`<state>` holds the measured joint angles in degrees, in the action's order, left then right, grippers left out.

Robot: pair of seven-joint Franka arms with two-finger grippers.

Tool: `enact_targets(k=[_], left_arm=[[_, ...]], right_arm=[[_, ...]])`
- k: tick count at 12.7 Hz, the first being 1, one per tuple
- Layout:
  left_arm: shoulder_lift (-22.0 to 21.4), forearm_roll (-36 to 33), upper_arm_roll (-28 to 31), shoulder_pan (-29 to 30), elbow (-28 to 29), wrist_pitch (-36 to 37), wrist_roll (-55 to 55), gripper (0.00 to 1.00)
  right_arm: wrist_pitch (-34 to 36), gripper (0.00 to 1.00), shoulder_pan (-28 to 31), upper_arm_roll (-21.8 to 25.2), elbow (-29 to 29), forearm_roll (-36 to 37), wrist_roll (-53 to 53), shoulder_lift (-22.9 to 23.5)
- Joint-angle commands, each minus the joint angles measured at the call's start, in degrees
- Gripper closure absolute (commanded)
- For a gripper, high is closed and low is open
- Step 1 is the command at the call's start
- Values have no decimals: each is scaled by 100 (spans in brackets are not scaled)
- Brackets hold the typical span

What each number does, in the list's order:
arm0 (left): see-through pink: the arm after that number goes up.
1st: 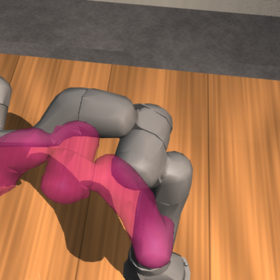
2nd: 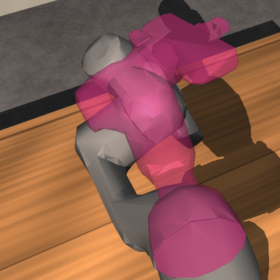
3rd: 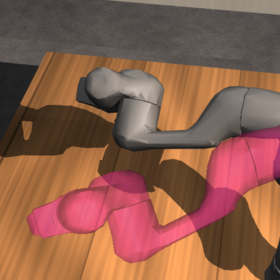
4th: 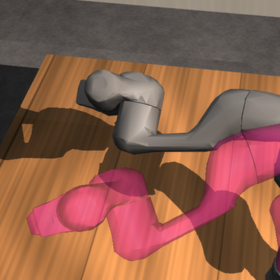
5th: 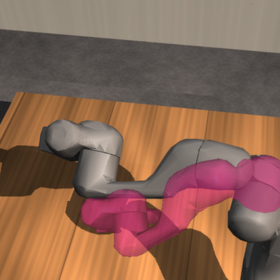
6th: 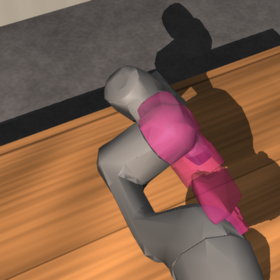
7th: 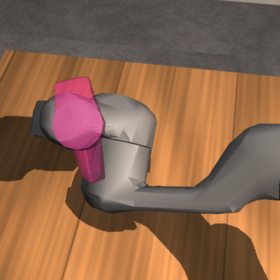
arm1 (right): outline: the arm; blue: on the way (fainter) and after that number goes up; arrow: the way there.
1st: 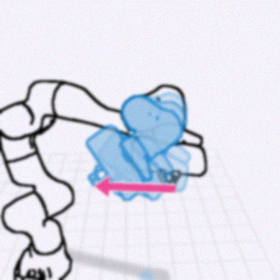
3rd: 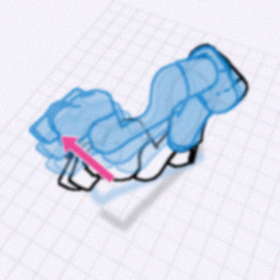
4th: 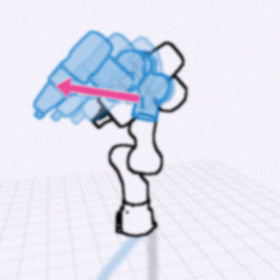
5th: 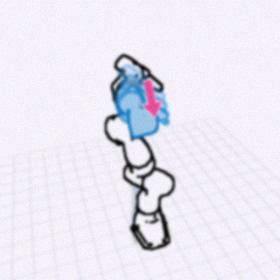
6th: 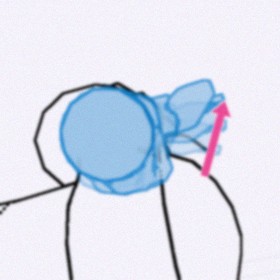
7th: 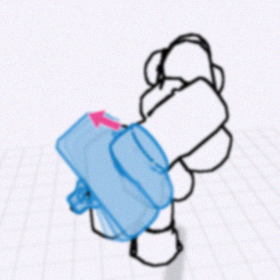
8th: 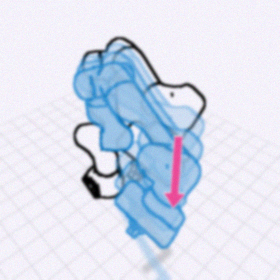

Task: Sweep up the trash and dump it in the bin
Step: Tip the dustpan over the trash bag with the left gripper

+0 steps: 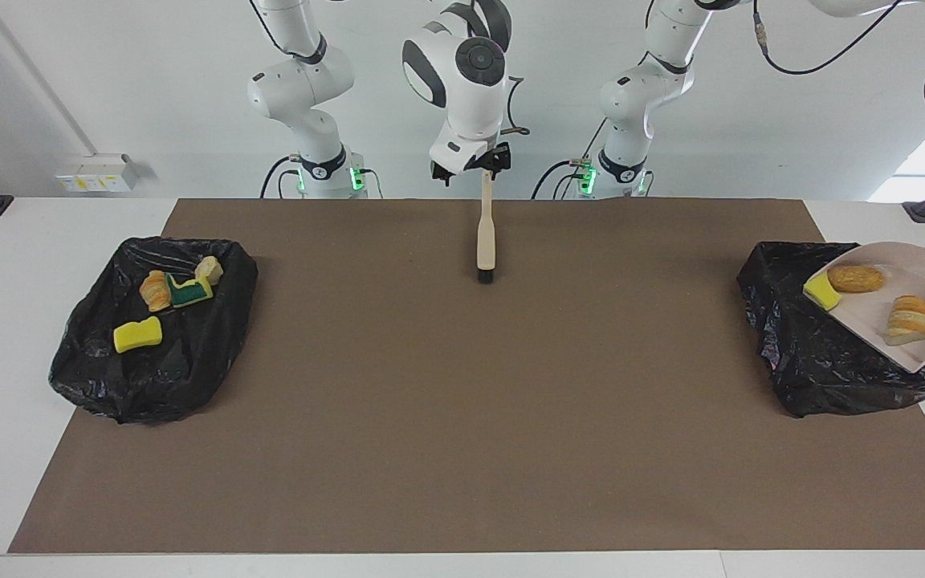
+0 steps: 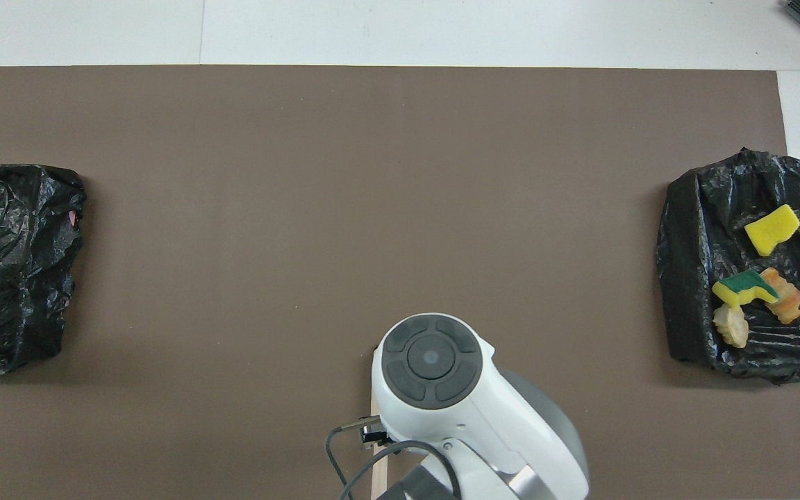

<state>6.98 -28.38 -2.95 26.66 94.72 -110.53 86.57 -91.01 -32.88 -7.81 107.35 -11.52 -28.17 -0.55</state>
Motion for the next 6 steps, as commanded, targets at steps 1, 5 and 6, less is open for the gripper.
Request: enact_targets(k=[1, 5, 6], left_arm=[[-12, -282, 67, -196, -120, 14, 36, 100], [-30, -1089, 49, -353, -216, 5, 131, 100], [-30, -1213, 49, -415, -304, 23, 237, 100]], right_arm=[[521, 0, 482, -37, -468, 193, 722, -6], [847, 0, 1238, 33, -574, 220, 2136, -305], [909, 0, 1440, 77, -601, 229, 2566, -340]])
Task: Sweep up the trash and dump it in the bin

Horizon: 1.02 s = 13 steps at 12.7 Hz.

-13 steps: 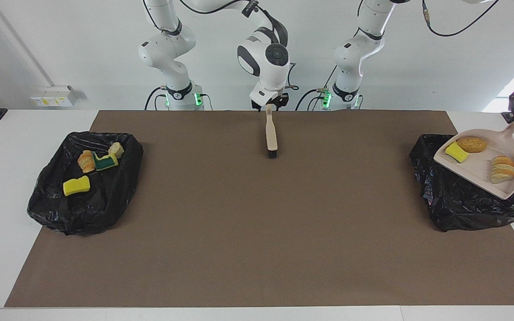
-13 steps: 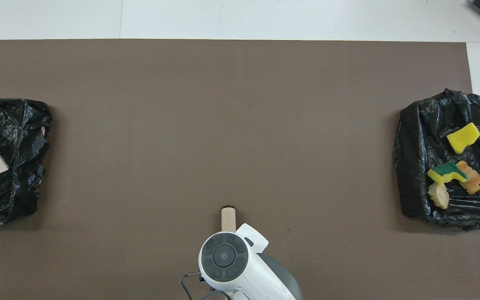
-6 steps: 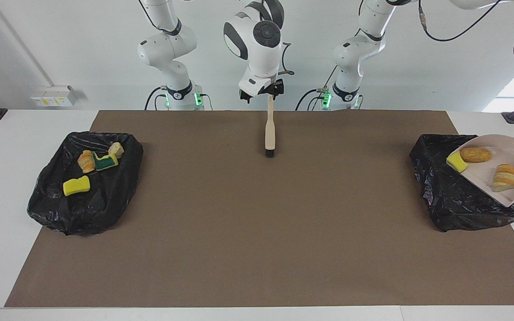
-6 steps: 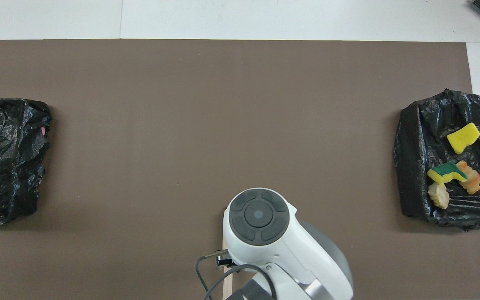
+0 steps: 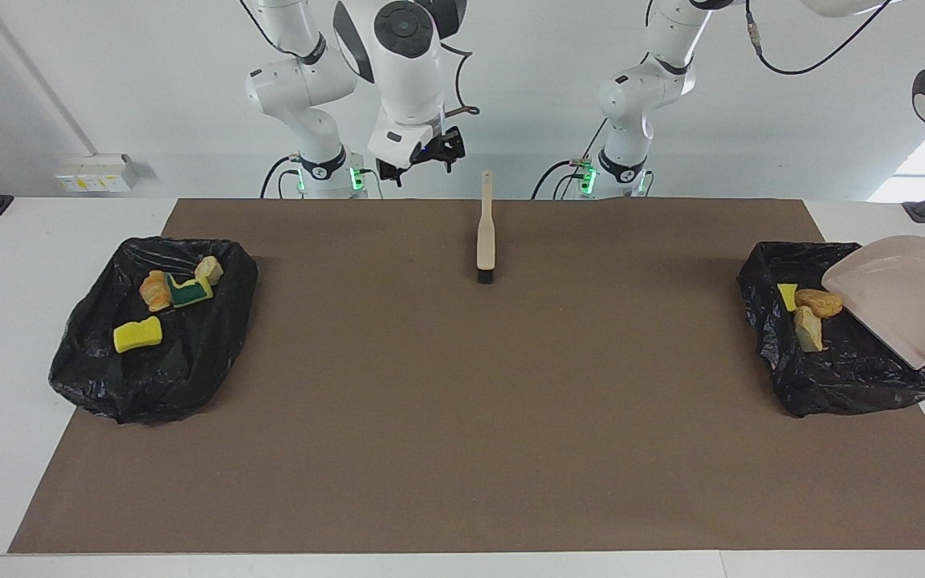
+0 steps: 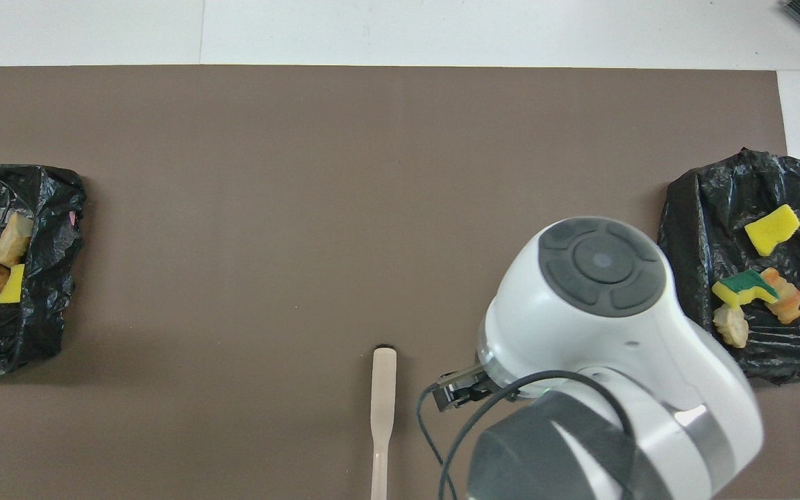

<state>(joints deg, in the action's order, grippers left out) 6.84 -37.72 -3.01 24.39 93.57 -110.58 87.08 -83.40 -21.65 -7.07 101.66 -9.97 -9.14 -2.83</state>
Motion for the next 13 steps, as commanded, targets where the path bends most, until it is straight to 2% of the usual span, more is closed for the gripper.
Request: enact_targets(k=[1, 4, 10, 13], left_arm=[[-16, -315, 55, -284, -260, 36, 186, 100], [-7, -342, 37, -496, -400, 89, 195, 100], [-349, 1001, -60, -628, -507, 712, 99, 100], [-560, 1765, -130, -646, -253, 1125, -829, 100]], right_arm=[[236, 0, 502, 21, -128, 153, 1025, -148], [272, 0, 959, 21, -339, 522, 1608, -165], [237, 0, 1636, 21, -515, 1172, 1618, -165], [166, 0, 2014, 12, -786, 1278, 1609, -87]])
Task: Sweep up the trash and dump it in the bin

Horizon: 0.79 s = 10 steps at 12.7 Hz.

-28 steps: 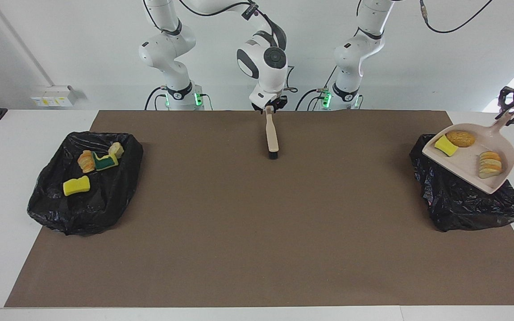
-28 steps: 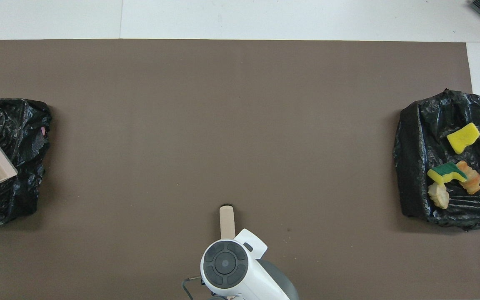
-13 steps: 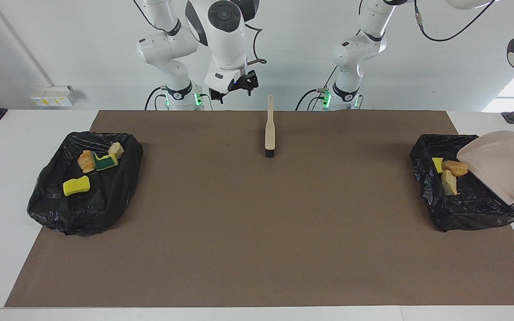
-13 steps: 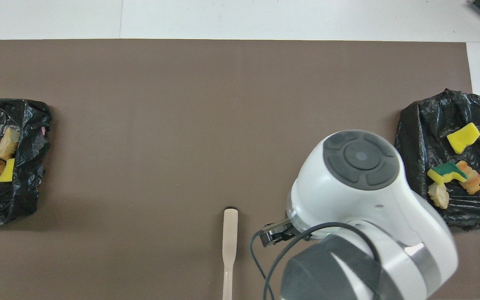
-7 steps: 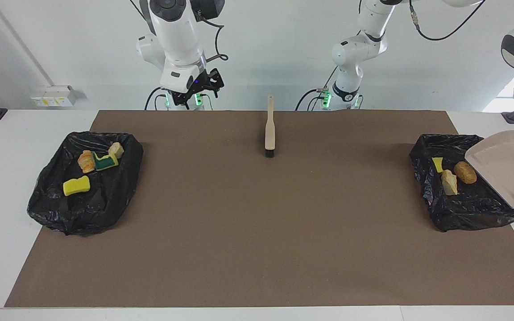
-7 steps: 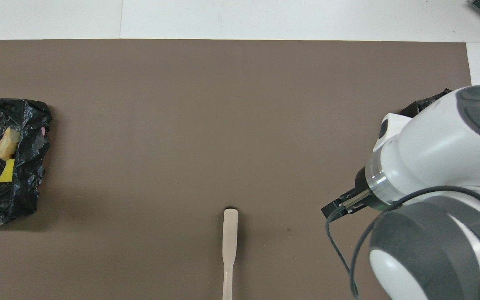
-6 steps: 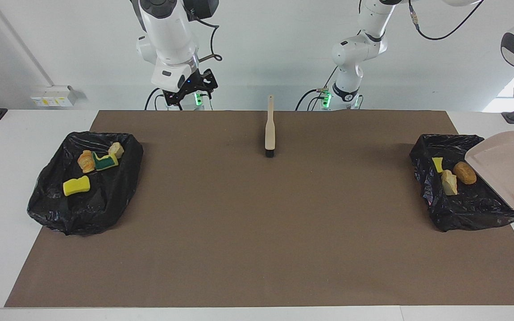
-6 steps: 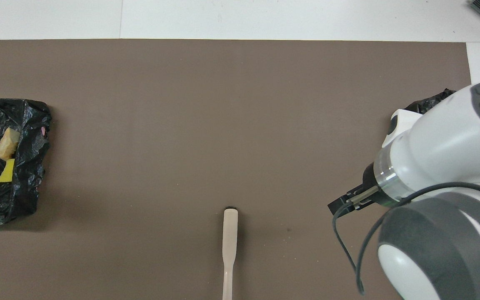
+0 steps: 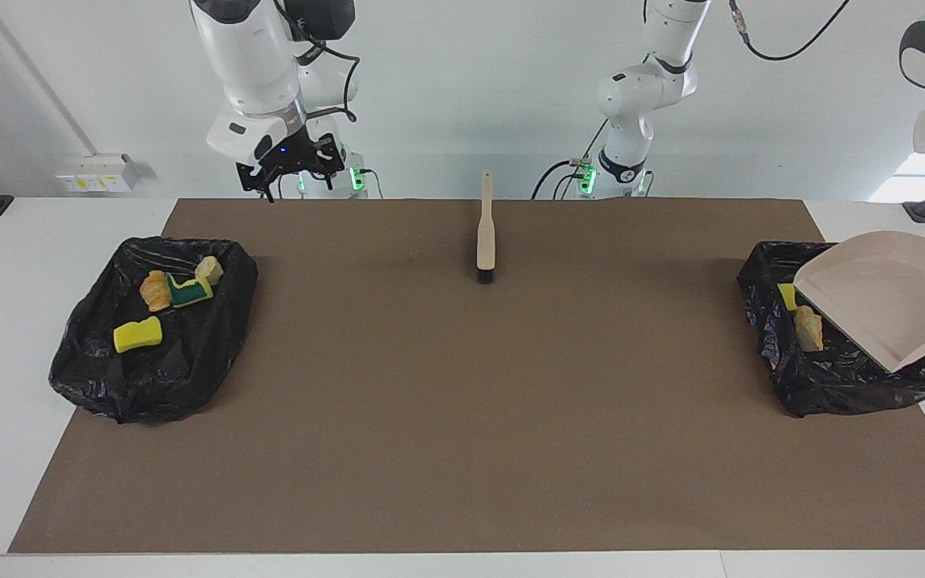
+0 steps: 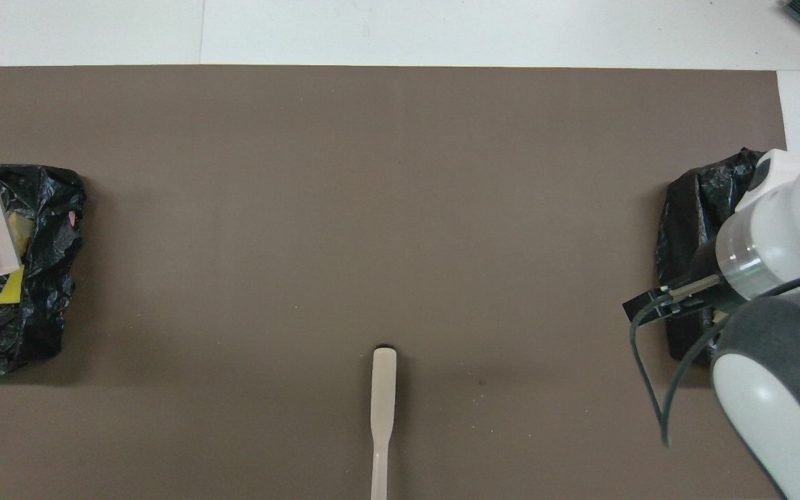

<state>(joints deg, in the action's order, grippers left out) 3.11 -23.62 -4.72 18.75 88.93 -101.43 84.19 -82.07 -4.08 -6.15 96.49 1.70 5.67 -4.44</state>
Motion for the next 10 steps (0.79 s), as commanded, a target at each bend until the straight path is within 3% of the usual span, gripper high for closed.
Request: enact_targets(k=[1, 5, 7, 10], left_arm=[[-354, 585, 42, -178, 438, 273, -926, 100], [-1057, 1121, 42, -1151, 1642, 413, -3366, 100], [-1286, 1499, 24, -1793, 2082, 431, -4895, 100], [-1121, 2430, 33, -3031, 2426, -110, -6935, 100]], right_arm=[[24, 0, 432, -88, -289, 120, 128, 75], [-300, 0, 1013, -70, -377, 59, 5, 84], [-310, 0, 1155, -79, -394, 41, -685, 84], [-318, 0, 1138, -79, -394, -73, -1024, 66]])
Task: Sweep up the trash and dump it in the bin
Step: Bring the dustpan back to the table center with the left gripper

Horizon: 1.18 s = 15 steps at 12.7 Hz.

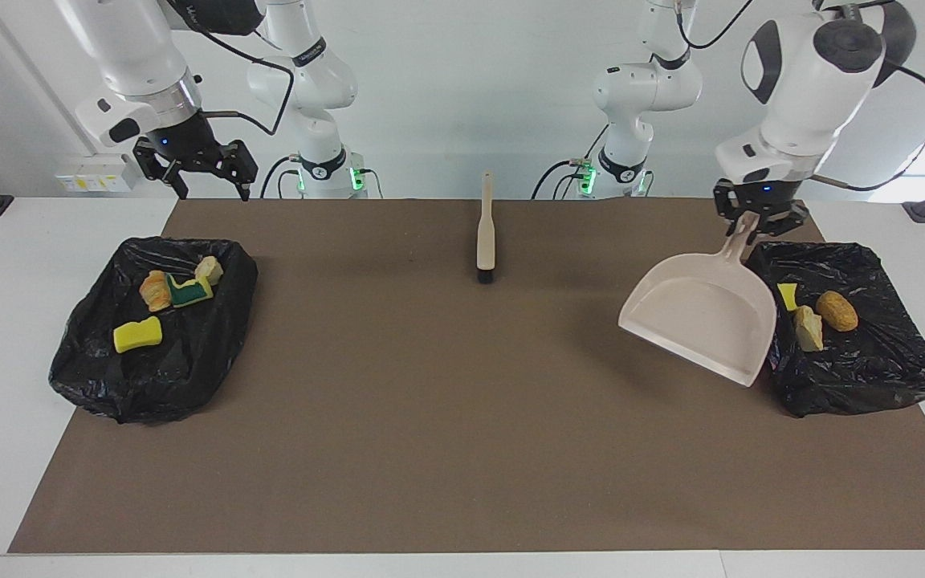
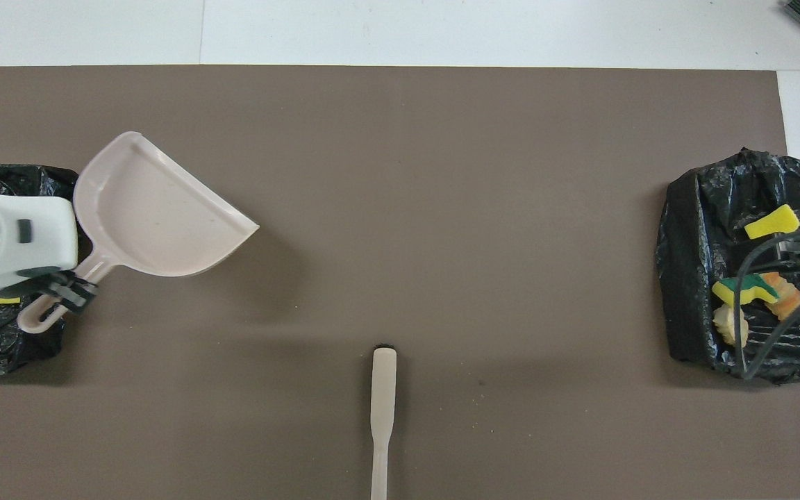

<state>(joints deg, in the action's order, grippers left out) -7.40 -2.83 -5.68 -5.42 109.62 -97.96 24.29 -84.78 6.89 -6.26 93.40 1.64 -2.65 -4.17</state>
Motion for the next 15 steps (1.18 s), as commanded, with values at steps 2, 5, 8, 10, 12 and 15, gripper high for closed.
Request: enact_targets(k=[2, 5, 8, 10, 12, 15], left_arm=[[325, 424, 128, -1466, 490, -1510, -2291, 100], [1290, 433, 128, -2461, 193, -2646, -3262, 100], [1890, 477, 119, -2806, -151, -3193, -4378, 100], [2040, 494, 111, -2877, -161, -3413, -4442, 100], [2058, 617, 111, -2974, -99, -3449, -4460, 100], [2164, 679, 111, -3009, -55, -3467, -4635, 100]], right_arm=[[-48, 0, 23, -60, -59, -85, -183, -5], [-48, 0, 23, -60, -50, -85, -192, -23], [-48, 0, 23, -77, -76, -102, -210, -5], [-48, 0, 14, -104, -85, -103, -254, -5], [-57, 0, 14, -104, -77, -103, -332, -14], [-127, 0, 14, -104, -76, -103, -289, -23]])
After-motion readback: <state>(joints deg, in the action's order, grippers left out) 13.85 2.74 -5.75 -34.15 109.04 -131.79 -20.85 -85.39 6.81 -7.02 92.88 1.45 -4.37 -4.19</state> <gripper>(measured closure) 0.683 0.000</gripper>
